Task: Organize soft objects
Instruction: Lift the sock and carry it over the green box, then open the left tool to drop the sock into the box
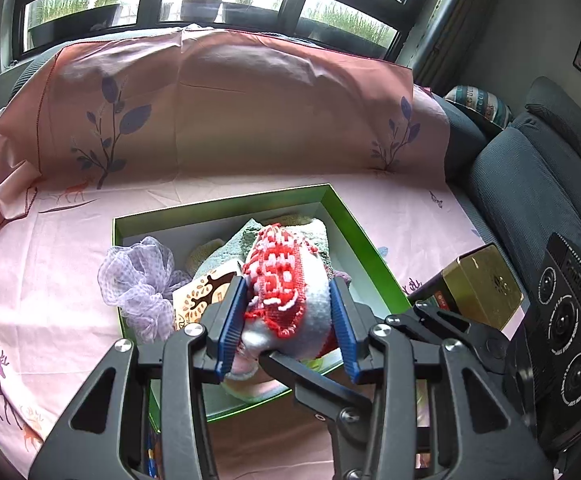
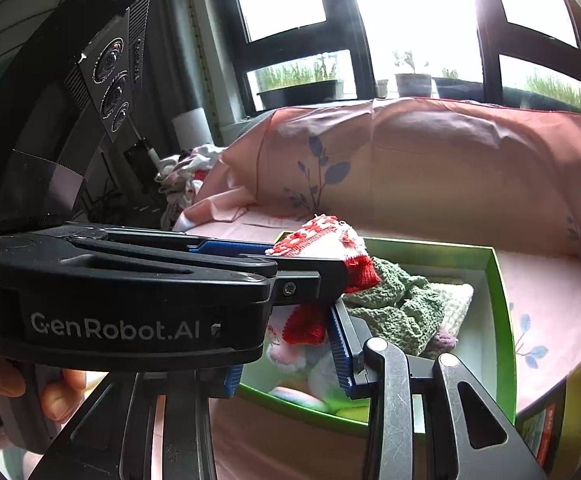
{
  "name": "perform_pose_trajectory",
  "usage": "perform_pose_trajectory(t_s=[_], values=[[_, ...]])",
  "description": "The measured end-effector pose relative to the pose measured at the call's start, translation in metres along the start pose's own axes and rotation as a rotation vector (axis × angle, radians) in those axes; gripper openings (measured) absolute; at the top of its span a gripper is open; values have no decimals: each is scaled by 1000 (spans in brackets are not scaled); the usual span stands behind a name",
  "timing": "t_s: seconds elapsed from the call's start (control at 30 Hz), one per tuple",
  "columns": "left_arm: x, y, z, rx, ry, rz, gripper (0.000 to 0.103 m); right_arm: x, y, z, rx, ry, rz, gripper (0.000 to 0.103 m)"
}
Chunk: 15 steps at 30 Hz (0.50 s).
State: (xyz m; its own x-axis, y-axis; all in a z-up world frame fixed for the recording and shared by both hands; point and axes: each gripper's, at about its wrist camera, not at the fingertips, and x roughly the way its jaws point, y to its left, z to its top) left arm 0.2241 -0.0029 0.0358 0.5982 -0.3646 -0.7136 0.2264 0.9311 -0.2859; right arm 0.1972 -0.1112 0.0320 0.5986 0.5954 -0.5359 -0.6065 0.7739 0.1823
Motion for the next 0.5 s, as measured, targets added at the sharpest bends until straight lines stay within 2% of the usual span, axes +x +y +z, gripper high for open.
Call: perform_pose_trajectory(t_s=[0.2, 0.5], values=[[24, 11, 4, -56, 41, -7, 41, 19, -13, -3, 25, 37, -18, 39], [46, 18, 3, -62, 69, 30, 42, 38, -21, -9, 43, 93, -42, 39]])
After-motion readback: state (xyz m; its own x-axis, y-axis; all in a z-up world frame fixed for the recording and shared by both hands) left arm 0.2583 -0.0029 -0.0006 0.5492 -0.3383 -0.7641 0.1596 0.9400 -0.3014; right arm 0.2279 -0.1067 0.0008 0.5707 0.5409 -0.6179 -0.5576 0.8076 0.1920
